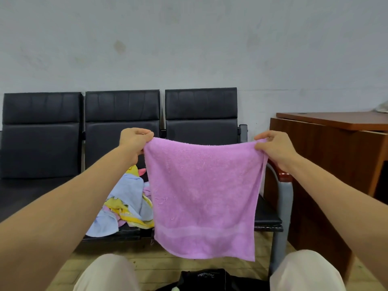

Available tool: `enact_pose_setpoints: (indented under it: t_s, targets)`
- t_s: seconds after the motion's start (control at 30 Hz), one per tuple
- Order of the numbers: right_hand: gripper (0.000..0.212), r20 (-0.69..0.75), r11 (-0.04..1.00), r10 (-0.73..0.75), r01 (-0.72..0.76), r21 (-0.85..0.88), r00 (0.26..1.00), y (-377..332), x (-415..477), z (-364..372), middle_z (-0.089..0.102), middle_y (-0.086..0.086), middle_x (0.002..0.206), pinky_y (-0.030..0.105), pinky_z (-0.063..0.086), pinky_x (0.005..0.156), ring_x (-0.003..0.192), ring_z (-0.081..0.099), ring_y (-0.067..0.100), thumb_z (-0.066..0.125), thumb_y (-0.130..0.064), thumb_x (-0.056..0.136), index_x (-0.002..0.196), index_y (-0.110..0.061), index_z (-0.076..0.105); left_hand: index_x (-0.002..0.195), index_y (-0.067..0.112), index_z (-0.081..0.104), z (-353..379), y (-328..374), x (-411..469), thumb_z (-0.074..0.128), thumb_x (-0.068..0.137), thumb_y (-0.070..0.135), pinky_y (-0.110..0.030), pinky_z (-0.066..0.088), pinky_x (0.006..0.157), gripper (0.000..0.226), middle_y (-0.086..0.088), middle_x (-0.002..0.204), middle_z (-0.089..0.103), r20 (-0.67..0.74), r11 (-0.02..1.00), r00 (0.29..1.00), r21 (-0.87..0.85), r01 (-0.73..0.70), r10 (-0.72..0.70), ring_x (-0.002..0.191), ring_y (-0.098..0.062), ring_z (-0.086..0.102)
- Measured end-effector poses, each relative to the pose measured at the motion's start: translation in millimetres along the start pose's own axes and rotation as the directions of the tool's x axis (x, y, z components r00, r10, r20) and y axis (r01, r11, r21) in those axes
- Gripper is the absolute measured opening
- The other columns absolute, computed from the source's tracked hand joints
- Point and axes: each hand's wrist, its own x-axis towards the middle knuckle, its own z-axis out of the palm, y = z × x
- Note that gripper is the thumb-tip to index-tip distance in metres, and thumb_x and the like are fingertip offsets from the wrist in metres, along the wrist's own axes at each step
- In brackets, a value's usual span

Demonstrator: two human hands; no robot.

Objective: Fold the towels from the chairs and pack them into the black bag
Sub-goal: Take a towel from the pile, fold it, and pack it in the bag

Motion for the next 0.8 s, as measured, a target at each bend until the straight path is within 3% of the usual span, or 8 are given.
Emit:
enact_pose_setpoints:
  t_s: [0.13, 0.27, 0.37, 0.47, 0.57, 0.67, 0.73, 0.8]
  targets:
    - [0.026, 0.029, 0.957, -0.068, 0.074, -0.279, 0.997, 11.3, 2.5, 0.2, 0.061, 0.011, 0.122, 0.032, 0.045, 0.090, 0.111, 0.056, 0.025, 0.055, 0.001, 0.093, 0.115, -0.008, 0.065, 0.083, 0.018, 0.070, -0.8, -4.1, 2.8, 0.071, 0.084, 0.014, -0.040, 0.054, 0.087, 0.004, -0.004, 0.100, 0.068, -0.044, 0.994, 0.997, 0.093, -0.055, 0.060, 0.099, -0.022, 0.061]
    - [0.035, 0.061, 0.942, 0.025, -0.003, -0.336, 0.998, 14.5, 3.4, 3.7, 0.056, 0.014, 0.131, 0.038, 0.045, 0.098, 0.121, 0.051, 0.031, 0.044, 0.008, 0.094, 0.123, -0.003, 0.061, 0.089, 0.016, 0.071, 2.8, -2.4, 0.1, 0.072, 0.084, 0.015, -0.037, 0.053, 0.086, 0.005, -0.002, 0.097, 0.067, -0.037, 0.998, 0.998, 0.043, -0.048, 0.049, 0.097, -0.020, 0.060]
    - [0.031, 0.117, 0.973, 0.216, -0.203, -0.110, 0.969, 11.4, 2.7, 8.0, 0.055, 0.013, 0.122, 0.040, 0.049, 0.094, 0.111, 0.053, 0.030, 0.039, 0.002, 0.098, 0.120, 0.001, 0.062, 0.084, 0.013, 0.069, 3.0, -1.7, -0.7, 0.073, 0.082, 0.014, -0.037, 0.054, 0.087, 0.005, -0.006, 0.099, 0.067, -0.046, 0.996, 0.998, -0.084, 0.033, -0.037, 0.096, -0.022, 0.061]
    - [0.024, 0.162, 0.875, 0.381, -0.411, 0.255, 0.910, 7.9, 6.2, 7.0, 0.057, 0.013, 0.121, 0.049, 0.050, 0.097, 0.110, 0.057, 0.031, 0.044, -0.006, 0.099, 0.114, -0.001, 0.062, 0.084, 0.012, 0.069, -2.0, -4.1, 1.9, 0.075, 0.080, 0.012, -0.039, 0.053, 0.092, 0.007, -0.010, 0.106, 0.067, -0.065, 0.984, 0.992, -0.150, 0.095, -0.106, 0.101, -0.024, 0.062]
    - [0.018, 0.153, 0.788, 0.407, -0.431, 0.439, 0.900, 2.0, 6.0, -0.3, 0.059, 0.009, 0.109, 0.038, 0.052, 0.090, 0.098, 0.060, 0.025, 0.044, -0.001, 0.097, 0.102, -0.002, 0.061, 0.093, 0.008, 0.067, -7.0, -6.6, 5.0, 0.073, 0.081, 0.007, -0.035, 0.052, 0.089, 0.013, -0.011, 0.109, 0.066, -0.045, 0.970, 0.987, -0.198, 0.141, -0.153, 0.102, -0.024, 0.062]
    - [0.012, 0.114, 0.761, 0.406, -0.405, 0.507, 0.907, -1.1, 4.0, -3.8, 0.061, 0.006, 0.098, 0.036, 0.052, 0.082, 0.089, 0.060, 0.022, 0.054, -0.001, 0.093, 0.091, -0.010, 0.063, 0.107, 0.003, 0.064, -9.9, -8.3, 7.2, 0.069, 0.082, 0.002, -0.032, 0.052, 0.083, 0.026, -0.012, 0.112, 0.064, -0.013, 0.959, 0.983, -0.223, 0.176, -0.183, 0.102, -0.023, 0.062]
    - [0.010, 0.092, 0.787, 0.380, -0.373, 0.492, 0.921, 0.0, 3.7, -3.9, 0.062, 0.006, 0.100, 0.037, 0.052, 0.082, 0.091, 0.060, 0.022, 0.060, -0.004, 0.090, 0.097, -0.009, 0.066, 0.112, 0.001, 0.064, -10.6, -9.9, 8.7, 0.069, 0.083, 0.003, -0.032, 0.052, 0.084, 0.030, -0.012, 0.113, 0.064, -0.007, 0.959, 0.982, -0.217, 0.182, -0.188, 0.101, -0.023, 0.063]
    - [0.021, 0.067, 0.818, 0.342, -0.332, 0.469, 0.937, 2.0, 5.7, -3.9, 0.061, 0.004, 0.105, 0.037, 0.051, 0.087, 0.097, 0.059, 0.022, 0.062, -0.006, 0.090, 0.110, -0.006, 0.067, 0.112, 0.001, 0.064, -10.7, -11.2, 10.2, 0.070, 0.082, 0.003, -0.033, 0.053, 0.087, 0.030, -0.012, 0.113, 0.065, -0.007, 0.960, 0.983, -0.216, 0.179, -0.185, 0.101, -0.022, 0.063]
